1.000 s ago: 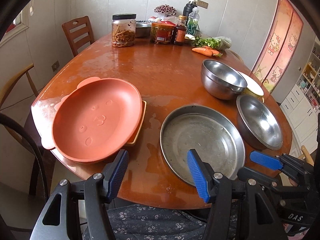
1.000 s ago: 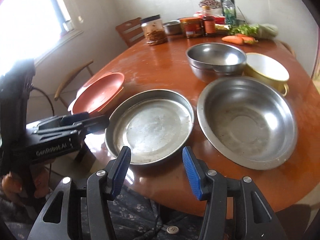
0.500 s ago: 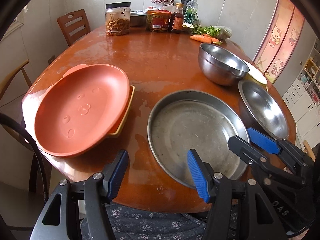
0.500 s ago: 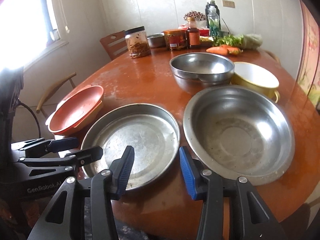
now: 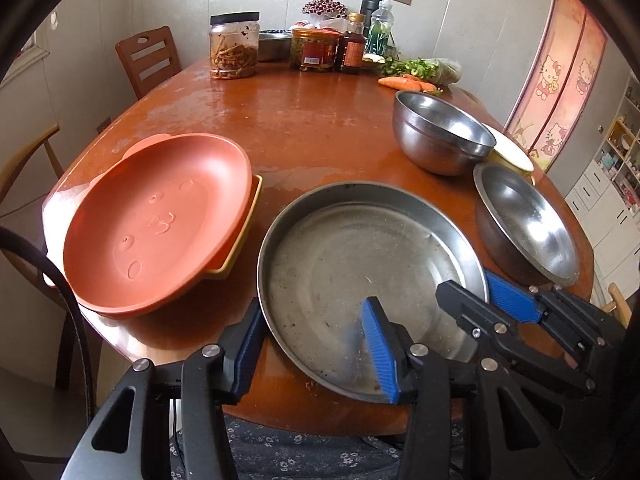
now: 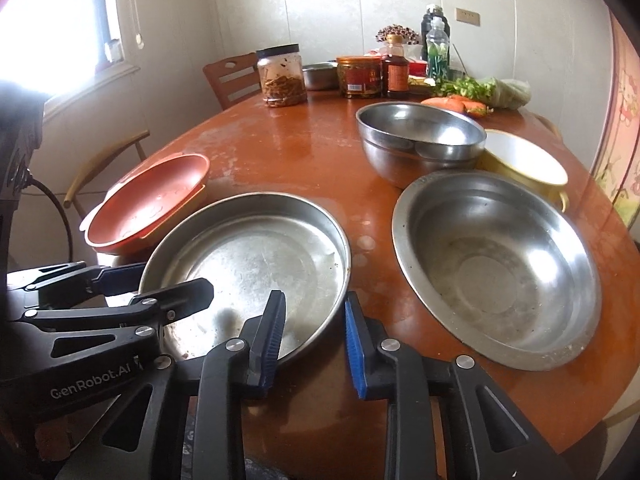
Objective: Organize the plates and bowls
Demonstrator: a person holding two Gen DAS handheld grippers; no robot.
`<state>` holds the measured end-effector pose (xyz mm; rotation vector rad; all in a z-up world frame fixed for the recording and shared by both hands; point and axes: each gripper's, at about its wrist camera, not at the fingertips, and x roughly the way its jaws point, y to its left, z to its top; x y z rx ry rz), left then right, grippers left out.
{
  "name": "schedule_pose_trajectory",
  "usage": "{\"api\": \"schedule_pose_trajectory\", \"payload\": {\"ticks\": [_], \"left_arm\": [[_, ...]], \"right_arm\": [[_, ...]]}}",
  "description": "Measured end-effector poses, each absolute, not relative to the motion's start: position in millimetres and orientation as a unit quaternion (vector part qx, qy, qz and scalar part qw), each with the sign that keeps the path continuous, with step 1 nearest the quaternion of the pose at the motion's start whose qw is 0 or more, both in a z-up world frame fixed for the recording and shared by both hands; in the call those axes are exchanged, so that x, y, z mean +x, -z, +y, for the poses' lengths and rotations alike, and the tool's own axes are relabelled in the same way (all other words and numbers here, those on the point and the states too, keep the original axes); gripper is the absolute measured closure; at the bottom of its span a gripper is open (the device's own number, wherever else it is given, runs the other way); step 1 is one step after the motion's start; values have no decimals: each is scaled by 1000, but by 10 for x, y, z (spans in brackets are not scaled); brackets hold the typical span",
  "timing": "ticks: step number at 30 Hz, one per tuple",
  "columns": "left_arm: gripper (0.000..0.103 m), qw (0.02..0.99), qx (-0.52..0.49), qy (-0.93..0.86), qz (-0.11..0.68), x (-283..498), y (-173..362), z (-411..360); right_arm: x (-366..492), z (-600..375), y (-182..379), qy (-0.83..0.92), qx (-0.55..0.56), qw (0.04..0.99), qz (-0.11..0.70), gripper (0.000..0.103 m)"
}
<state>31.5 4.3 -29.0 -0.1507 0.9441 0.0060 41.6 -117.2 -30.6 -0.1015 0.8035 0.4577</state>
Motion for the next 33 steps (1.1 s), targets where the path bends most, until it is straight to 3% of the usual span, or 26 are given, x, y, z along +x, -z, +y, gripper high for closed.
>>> {"api": "schedule_pose_trajectory", "payload": {"ticks": [33], "left_arm": [[55, 922, -72, -37, 379, 50, -267, 296]], "right_arm": [[353, -921, -191, -245, -51, 912, 325, 73]]}}
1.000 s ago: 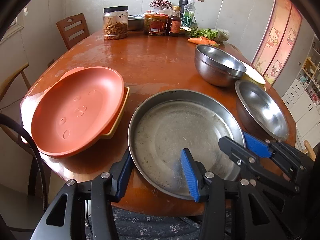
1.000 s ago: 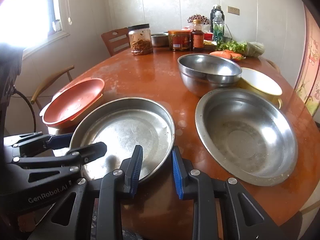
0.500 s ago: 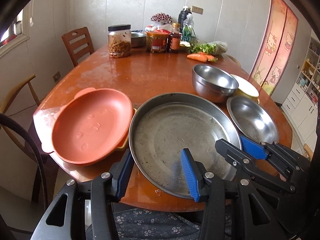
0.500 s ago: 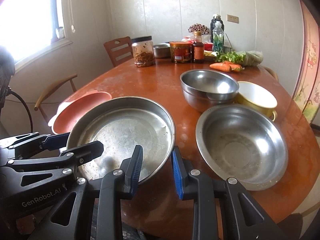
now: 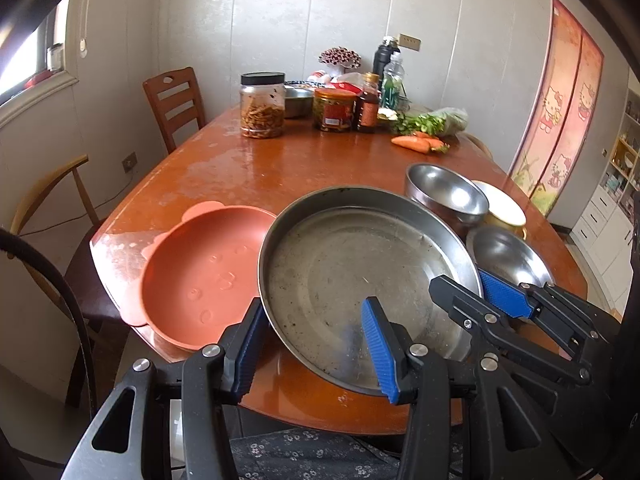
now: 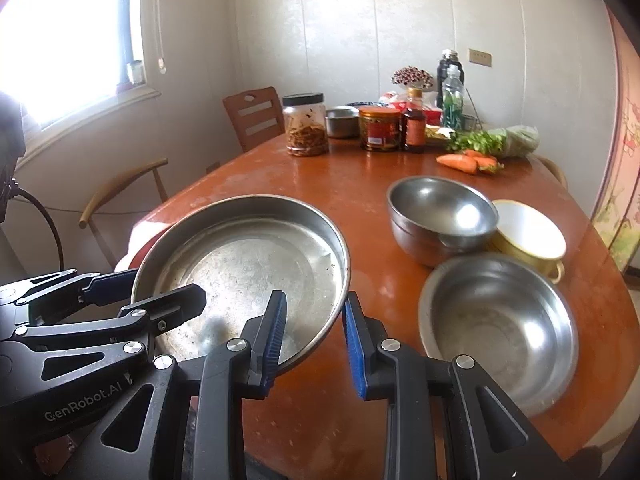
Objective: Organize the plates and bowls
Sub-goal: 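Lower the steel tray onto the orange plate stack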
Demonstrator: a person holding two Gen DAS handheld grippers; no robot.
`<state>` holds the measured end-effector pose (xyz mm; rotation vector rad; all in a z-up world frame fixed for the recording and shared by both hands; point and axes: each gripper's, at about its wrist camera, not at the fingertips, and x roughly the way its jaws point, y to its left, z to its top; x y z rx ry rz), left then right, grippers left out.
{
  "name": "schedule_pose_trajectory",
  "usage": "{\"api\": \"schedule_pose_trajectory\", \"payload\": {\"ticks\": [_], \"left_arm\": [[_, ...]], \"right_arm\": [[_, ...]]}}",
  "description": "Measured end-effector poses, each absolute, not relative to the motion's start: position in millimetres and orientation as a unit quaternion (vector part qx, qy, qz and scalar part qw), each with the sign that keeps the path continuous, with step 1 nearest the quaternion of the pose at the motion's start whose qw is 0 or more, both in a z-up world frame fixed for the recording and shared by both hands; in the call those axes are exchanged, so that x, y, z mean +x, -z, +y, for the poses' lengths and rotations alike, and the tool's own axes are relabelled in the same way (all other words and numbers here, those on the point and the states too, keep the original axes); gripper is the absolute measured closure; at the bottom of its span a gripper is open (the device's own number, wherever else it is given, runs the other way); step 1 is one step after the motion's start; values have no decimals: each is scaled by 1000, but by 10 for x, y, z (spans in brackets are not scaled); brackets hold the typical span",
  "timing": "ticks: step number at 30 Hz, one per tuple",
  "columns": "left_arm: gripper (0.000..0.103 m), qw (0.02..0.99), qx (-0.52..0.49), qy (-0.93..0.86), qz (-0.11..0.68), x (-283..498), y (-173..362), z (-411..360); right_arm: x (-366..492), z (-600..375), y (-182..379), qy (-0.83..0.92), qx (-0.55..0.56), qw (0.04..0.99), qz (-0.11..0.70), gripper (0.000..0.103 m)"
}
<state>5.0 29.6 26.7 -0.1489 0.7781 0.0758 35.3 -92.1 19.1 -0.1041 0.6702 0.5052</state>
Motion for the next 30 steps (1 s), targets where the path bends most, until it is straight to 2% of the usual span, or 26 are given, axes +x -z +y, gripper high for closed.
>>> {"api": "schedule_pose_trajectory", "payload": {"ticks": [30], "left_arm": [[55, 914, -108, -127, 371, 240, -250, 1364]], "right_arm": [[851, 271, -240, -330, -88, 886, 313, 73]]}}
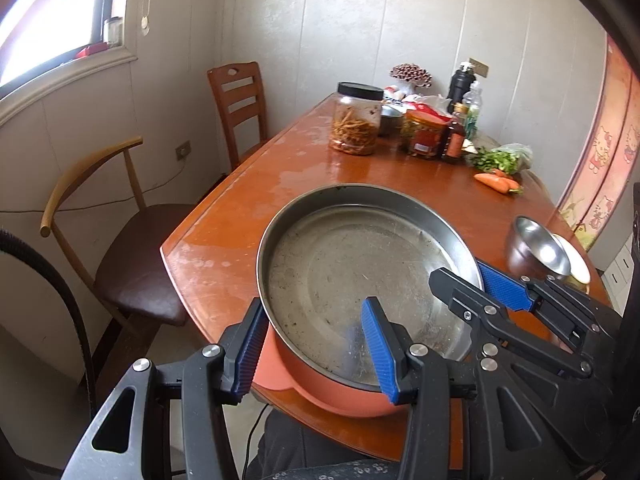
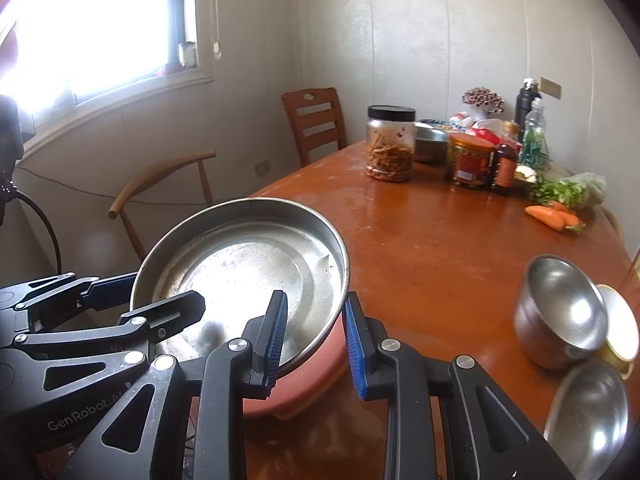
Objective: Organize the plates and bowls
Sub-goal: 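Lower the steel tray onto the orange plate stack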
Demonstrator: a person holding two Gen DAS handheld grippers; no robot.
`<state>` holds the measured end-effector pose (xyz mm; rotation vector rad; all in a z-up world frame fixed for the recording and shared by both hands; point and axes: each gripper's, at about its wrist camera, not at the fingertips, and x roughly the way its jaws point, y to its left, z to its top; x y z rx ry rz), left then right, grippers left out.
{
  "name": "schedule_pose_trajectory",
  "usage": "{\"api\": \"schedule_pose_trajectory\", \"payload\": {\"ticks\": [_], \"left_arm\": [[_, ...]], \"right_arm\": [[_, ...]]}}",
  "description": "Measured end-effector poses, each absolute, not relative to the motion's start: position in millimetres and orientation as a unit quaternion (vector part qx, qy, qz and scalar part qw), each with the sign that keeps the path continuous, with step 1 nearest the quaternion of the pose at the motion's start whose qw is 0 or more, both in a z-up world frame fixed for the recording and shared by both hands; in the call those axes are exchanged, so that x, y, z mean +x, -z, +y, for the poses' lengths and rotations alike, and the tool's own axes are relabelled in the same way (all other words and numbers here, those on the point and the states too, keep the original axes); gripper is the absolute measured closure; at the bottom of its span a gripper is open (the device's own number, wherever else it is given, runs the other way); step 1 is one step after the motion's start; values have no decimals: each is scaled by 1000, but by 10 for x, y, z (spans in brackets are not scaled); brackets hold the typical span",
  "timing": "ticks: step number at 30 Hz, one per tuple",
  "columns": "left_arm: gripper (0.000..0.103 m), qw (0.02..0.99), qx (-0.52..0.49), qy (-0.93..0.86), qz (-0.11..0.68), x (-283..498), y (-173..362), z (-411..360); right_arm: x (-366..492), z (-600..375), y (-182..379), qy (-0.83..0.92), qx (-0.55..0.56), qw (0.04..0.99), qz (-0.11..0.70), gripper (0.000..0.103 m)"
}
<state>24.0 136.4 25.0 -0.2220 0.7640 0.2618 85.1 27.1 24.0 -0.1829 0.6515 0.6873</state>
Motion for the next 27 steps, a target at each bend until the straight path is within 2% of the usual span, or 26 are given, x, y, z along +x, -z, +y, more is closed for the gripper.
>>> {"api": "schedule_pose_trajectory", "payload": {"ticks": [27], "left_arm": [[55, 900, -104, -139, 401, 457, 16, 1488]], "right_arm": [[1175, 536, 100, -336, -104, 866, 355, 73]]}}
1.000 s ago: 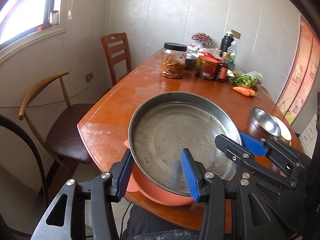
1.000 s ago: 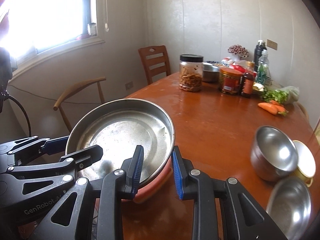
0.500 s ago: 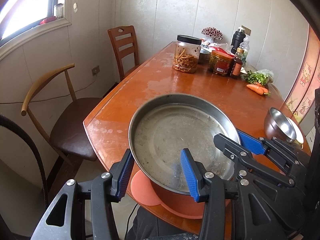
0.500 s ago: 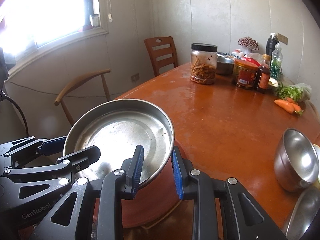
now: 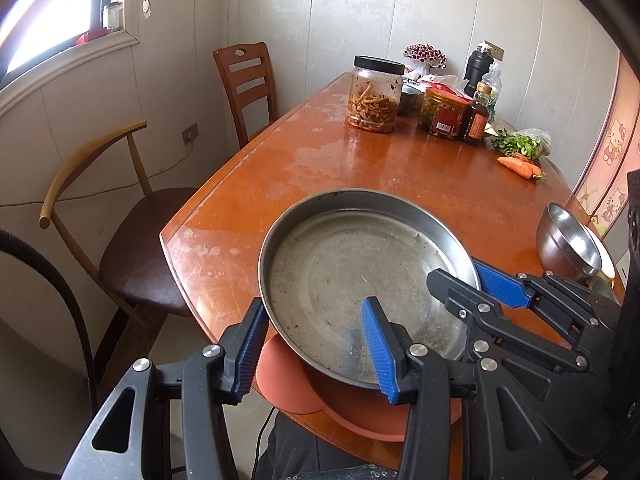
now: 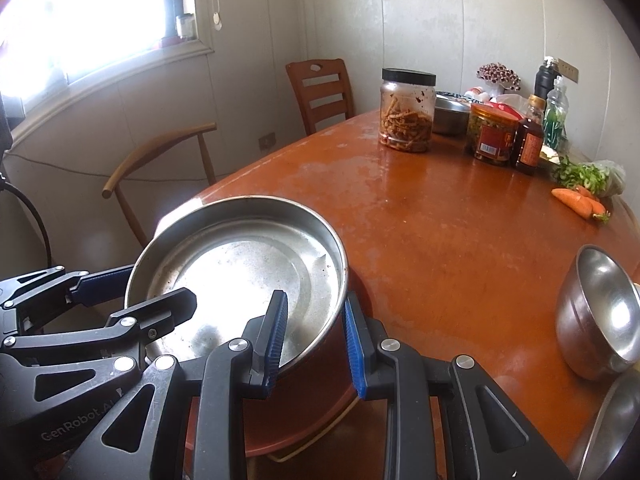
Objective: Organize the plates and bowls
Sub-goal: 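Lower the steel tray onto the orange plate stack, then open both tools to release the steel tray rim and withdraw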
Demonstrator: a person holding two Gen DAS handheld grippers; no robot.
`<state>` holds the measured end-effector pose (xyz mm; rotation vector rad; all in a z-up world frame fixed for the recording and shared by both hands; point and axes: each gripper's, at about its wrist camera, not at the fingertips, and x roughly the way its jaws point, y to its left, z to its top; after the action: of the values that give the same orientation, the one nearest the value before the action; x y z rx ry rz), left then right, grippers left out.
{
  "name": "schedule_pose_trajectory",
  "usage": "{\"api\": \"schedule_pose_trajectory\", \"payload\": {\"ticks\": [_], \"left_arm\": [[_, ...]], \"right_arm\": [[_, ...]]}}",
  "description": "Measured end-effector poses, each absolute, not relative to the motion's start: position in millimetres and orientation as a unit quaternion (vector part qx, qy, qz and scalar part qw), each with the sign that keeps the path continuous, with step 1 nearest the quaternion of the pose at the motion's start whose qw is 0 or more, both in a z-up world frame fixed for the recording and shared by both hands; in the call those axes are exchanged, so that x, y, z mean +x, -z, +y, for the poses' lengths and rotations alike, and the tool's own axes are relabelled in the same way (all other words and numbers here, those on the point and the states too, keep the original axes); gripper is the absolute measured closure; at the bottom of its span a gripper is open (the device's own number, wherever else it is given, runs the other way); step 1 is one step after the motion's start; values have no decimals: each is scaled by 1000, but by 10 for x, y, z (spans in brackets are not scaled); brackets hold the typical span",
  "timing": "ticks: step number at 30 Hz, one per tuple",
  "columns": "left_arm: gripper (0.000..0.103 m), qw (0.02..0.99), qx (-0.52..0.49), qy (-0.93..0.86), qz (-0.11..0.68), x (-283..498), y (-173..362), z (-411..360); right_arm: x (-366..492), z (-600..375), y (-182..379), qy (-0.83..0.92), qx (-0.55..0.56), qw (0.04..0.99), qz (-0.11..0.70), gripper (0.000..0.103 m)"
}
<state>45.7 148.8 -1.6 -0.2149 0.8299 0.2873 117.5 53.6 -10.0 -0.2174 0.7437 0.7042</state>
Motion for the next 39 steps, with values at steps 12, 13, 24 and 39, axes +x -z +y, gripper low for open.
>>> {"api": "schedule_pose_trajectory", "payload": {"ticks": [12, 13, 24, 39], "left_arm": [[55, 900, -101, -139, 399, 418, 26, 1461], [55, 901, -101, -139, 399, 414, 28, 1460], [55, 902, -101, -131, 399, 354, 15, 1431], [54, 898, -103, -124, 409, 292, 29, 1356]], "right_arm": [[1144, 535, 207, -333, -117, 861, 365, 73], [1137, 534, 213, -332, -119, 861, 366, 73], [1096, 480, 196, -335, -112, 860, 369, 73], [1047, 354, 125, -338, -97, 862, 365, 69]]}}
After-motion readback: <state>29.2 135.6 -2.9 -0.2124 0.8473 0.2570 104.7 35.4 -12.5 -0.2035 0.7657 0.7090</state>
